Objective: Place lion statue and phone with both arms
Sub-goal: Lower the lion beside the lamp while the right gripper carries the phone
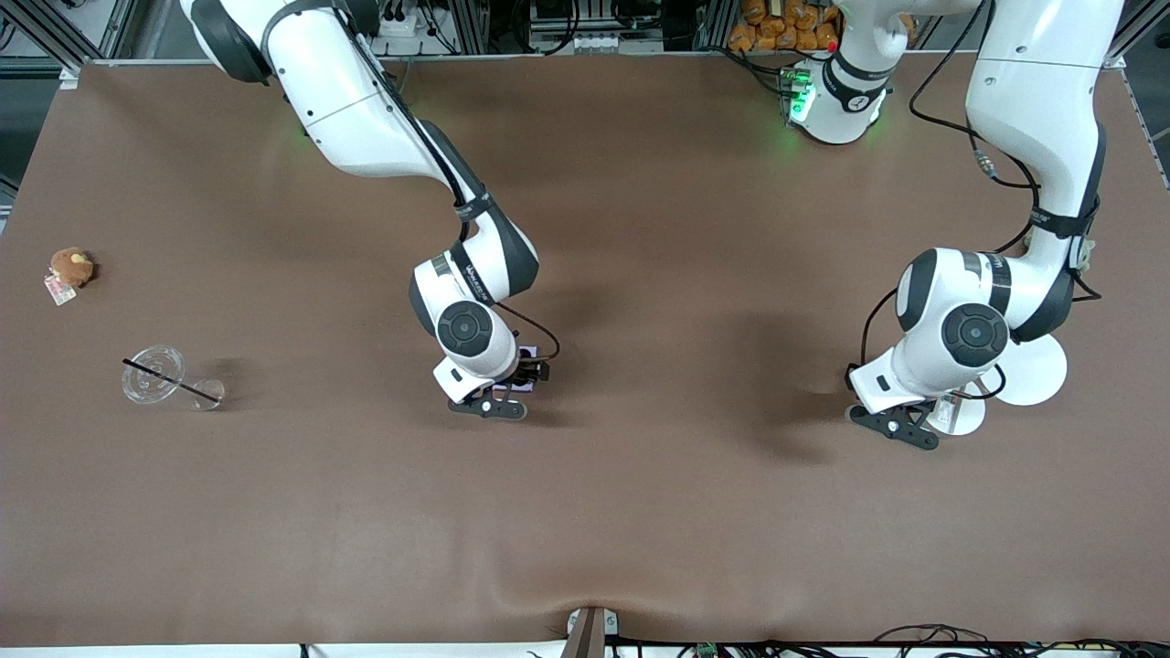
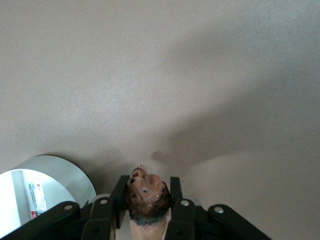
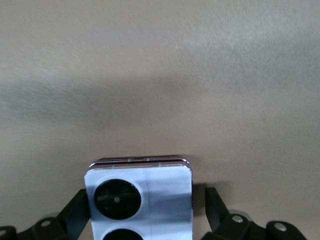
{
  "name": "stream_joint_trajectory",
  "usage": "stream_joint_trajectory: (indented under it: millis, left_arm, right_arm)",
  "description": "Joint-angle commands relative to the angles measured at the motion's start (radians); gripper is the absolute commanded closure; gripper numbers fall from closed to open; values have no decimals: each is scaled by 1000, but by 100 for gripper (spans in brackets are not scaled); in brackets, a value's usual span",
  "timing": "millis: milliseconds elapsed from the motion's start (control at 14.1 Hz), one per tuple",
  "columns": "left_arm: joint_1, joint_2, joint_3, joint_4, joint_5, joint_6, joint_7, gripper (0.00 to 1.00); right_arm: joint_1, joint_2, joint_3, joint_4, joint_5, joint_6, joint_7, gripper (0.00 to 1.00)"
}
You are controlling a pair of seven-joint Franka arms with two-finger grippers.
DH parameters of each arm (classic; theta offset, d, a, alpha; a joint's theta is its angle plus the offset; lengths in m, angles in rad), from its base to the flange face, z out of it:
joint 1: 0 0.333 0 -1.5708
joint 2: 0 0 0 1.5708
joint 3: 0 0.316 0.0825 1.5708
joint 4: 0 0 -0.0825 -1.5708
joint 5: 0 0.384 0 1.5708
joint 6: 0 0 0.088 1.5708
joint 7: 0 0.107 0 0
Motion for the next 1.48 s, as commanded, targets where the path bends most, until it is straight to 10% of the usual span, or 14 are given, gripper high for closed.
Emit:
stream_joint_trajectory:
  millis: [0, 71, 354, 566, 707, 1414]
  left_arm:
    - [12, 3, -8, -5, 25, 36, 23, 100]
    - [24, 14, -10, -5, 25, 42, 37, 100]
    - [40, 32, -10, -5, 27, 70, 45, 100]
    - [38, 34, -10, 0, 25, 70, 45, 82]
    - [37, 32, -13, 0, 25, 70, 46, 0]
    - [29, -83, -24, 153, -91, -256, 31, 0]
  right_arm:
    - [14, 0, -7, -12, 2, 9, 30, 0]
    - [23, -1, -8, -12, -4, 9, 29, 0]
    - [23, -22, -22, -38, -6, 21, 29, 75]
    - [9, -107, -72, -41, -6, -44, 11, 76]
    - [-53, -154, -85, -38, -4, -109, -21, 76]
    - [-432, -176, -93, -80, -7, -221, -554, 74]
